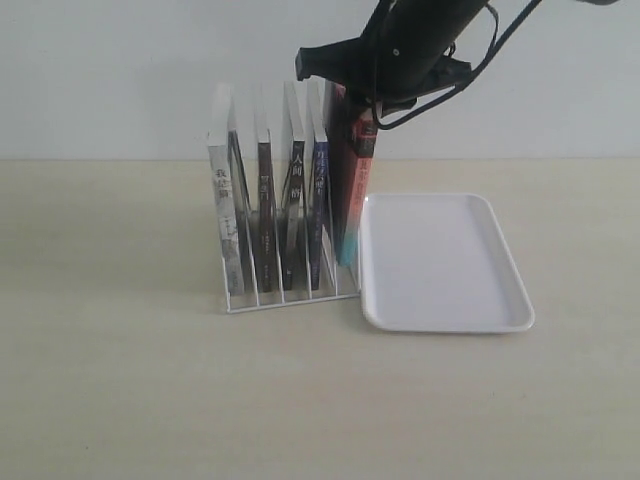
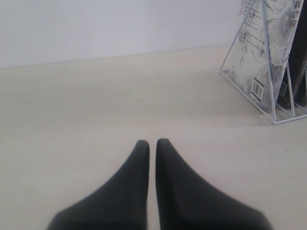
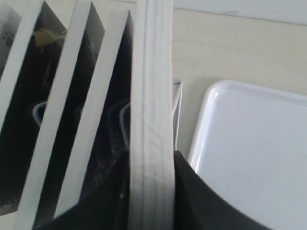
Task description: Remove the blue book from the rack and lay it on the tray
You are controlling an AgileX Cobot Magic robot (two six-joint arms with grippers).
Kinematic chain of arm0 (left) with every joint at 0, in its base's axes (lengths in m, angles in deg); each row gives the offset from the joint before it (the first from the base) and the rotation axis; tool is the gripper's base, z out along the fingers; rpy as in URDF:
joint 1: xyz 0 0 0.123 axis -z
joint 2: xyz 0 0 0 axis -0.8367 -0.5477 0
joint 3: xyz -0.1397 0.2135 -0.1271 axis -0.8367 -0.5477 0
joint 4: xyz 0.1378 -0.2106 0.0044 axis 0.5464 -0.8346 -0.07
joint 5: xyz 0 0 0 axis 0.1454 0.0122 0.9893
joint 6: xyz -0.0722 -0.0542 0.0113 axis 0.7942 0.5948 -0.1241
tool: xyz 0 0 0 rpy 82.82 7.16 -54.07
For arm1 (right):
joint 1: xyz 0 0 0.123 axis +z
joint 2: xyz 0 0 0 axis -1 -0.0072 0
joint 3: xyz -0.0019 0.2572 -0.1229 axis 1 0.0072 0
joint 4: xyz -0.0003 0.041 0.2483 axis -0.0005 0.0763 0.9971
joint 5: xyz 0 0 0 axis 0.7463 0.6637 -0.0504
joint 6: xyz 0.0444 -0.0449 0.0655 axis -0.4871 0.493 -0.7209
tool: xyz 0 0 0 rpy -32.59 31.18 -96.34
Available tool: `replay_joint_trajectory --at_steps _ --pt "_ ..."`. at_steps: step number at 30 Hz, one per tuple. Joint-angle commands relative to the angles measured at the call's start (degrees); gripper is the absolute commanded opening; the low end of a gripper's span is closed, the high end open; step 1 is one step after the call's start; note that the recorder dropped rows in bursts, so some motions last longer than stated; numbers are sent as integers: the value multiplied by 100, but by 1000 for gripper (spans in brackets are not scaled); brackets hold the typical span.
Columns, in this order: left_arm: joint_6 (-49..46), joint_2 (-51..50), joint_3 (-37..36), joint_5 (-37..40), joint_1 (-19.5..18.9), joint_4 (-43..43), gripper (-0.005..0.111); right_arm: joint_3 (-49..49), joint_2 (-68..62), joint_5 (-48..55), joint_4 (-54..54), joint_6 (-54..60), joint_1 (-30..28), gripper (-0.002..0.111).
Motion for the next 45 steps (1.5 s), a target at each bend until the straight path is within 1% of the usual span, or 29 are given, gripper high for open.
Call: replay_joint_trajectory --at_steps 1,17,25,26,28,29,32,34,45 --pt "-22 18 19 -73 -11 -14 5 -76 0 -492 -169 -12 -2 0" --pt "-22 18 19 -73 -11 -14 5 -76 -35 -107 -223 44 -2 0" --pt "-22 18 19 -73 -11 -14 5 -76 -35 -93 -223 176 -2 0" --pt "-22 18 19 -73 -11 -14 5 -76 -35 -58 -223 203 -2 2" --pt "-22 18 19 -73 -11 -14 5 -76 -35 8 -223 204 -2 11" --pt "-22 18 19 -73 -11 -14 5 -76 -35 50 -223 204 -2 18" --pt "-22 18 19 -73 -11 -14 5 -76 -35 120 -223 204 -2 33" --pt "-22 18 19 -73 -11 -14 5 -76 -35 133 -223 204 -2 39" --pt "-22 18 19 -73 -11 -14 5 -76 37 185 -223 100 -2 39"
